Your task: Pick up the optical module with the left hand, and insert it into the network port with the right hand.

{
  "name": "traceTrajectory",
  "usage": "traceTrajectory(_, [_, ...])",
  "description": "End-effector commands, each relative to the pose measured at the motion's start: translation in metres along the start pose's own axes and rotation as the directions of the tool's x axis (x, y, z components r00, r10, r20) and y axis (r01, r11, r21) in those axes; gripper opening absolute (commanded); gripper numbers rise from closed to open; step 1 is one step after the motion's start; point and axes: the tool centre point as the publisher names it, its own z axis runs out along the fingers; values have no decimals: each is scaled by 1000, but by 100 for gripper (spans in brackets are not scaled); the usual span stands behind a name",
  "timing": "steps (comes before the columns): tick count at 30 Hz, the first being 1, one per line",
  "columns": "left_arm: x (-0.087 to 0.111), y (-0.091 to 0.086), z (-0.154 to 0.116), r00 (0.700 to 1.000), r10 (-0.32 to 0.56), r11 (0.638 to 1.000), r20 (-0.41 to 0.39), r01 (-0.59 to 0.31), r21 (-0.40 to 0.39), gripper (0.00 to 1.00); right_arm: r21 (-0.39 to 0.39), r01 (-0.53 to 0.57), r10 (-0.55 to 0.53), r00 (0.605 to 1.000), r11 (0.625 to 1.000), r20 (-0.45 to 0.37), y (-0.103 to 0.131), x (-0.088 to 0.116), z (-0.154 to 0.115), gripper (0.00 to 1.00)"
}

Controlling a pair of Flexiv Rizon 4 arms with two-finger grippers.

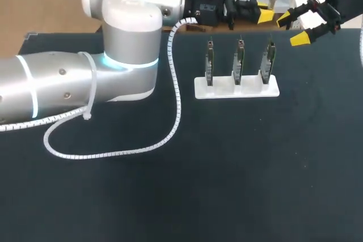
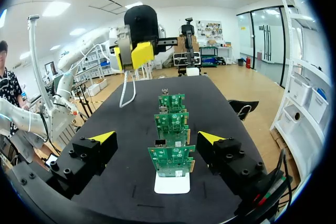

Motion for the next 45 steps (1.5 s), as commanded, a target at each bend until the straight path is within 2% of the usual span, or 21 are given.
traceTrajectory(1, [9, 9, 11, 1000, -2, 1000, 16, 1, 22, 0, -2, 0, 0, 1000, 1000, 0, -1, 0, 0, 100])
traceTrajectory(12, [14, 31, 29, 1000, -11, 997, 5, 11, 83, 0, -2, 0, 0, 1000, 1000, 0, -1, 0, 0, 100])
traceTrajectory(20, [22, 37, 38, 999, -29, 994, 20, 27, 101, 0, -2, 0, 0, 1000, 1000, 0, -1, 0, 0, 100])
traceTrajectory(37, [34, 19, 35, 996, -84, 995, 11, 83, 50, 0, -2, 0, 0, 1000, 1000, 0, -1, 0, 0, 100])
traceTrajectory(45, [38, 12, 32, 997, -78, 997, 7, 78, 22, 0, -2, 0, 0, 1000, 1000, 0, -1, 0, 0, 100])
